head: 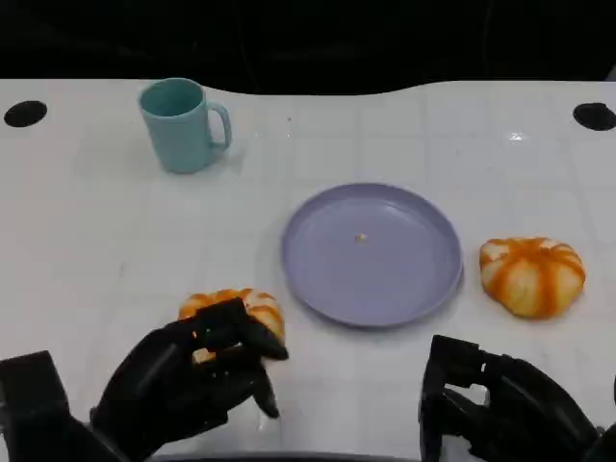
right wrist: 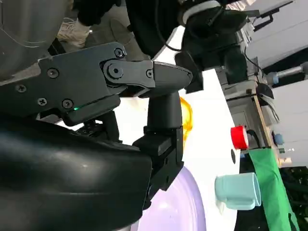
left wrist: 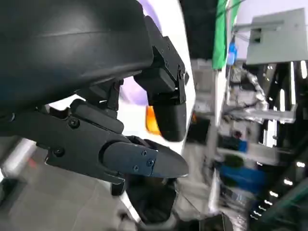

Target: Grasp the bread from the table and place it into the plate.

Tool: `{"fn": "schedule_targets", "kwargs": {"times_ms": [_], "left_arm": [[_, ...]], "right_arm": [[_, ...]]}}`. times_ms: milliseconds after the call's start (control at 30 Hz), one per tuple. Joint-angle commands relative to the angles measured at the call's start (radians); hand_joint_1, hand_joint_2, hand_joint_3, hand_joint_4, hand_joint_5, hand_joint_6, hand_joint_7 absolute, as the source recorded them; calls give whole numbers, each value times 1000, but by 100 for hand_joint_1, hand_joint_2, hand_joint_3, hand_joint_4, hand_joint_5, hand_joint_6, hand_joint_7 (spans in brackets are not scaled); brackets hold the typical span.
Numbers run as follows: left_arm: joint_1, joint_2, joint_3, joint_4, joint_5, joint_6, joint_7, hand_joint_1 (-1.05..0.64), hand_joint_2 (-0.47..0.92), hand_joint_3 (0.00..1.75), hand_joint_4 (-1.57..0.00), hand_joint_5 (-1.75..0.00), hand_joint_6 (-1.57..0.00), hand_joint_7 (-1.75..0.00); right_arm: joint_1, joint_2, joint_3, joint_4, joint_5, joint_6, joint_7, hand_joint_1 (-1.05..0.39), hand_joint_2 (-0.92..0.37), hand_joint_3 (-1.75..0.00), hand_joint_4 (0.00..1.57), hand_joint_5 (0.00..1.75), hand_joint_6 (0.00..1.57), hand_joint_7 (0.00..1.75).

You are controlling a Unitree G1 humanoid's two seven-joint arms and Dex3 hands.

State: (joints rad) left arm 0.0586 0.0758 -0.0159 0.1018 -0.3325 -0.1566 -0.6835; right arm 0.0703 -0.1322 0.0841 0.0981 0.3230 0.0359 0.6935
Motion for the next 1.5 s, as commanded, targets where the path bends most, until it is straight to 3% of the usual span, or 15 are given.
{"fn": "schedule_targets", "kwargs": {"times_ms": [33,200,400,700,1000,1500], "left_arm": [[-18,28,18,-3,77,-118,53,-61,92,15,-56,-111,-61,-30],[-36,53,27,12,158,-227,101,-59,92,13,-52,-96,-57,-16],[-39,130,21,-68,417,-305,254,-63,92,4,-46,-60,-53,-2],[-25,237,-5,-236,866,-255,449,-75,92,8,-43,-25,-39,0],[-82,301,-110,-263,1161,-153,508,-71,89,2,-45,-15,-34,0],[-274,285,-317,16,1279,39,508,-68,89,1,-50,-10,-32,0]], "right_arm": [[-8,-5,-7,21,6,-25,17,-48,-92,-44,60,175,44,167],[-6,-6,-3,8,0,-2,4,-51,-92,-43,59,175,45,166],[2,3,-1,-2,2,-7,-3,-50,-92,-42,61,175,46,168],[26,4,-1,-27,13,-6,4,-49,-92,-43,60,175,44,168],[30,3,-4,-25,6,-22,5,-48,-92,-43,62,175,44,168],[35,5,-1,-38,9,-5,6,-49,-92,-41,61,175,45,169]]}}
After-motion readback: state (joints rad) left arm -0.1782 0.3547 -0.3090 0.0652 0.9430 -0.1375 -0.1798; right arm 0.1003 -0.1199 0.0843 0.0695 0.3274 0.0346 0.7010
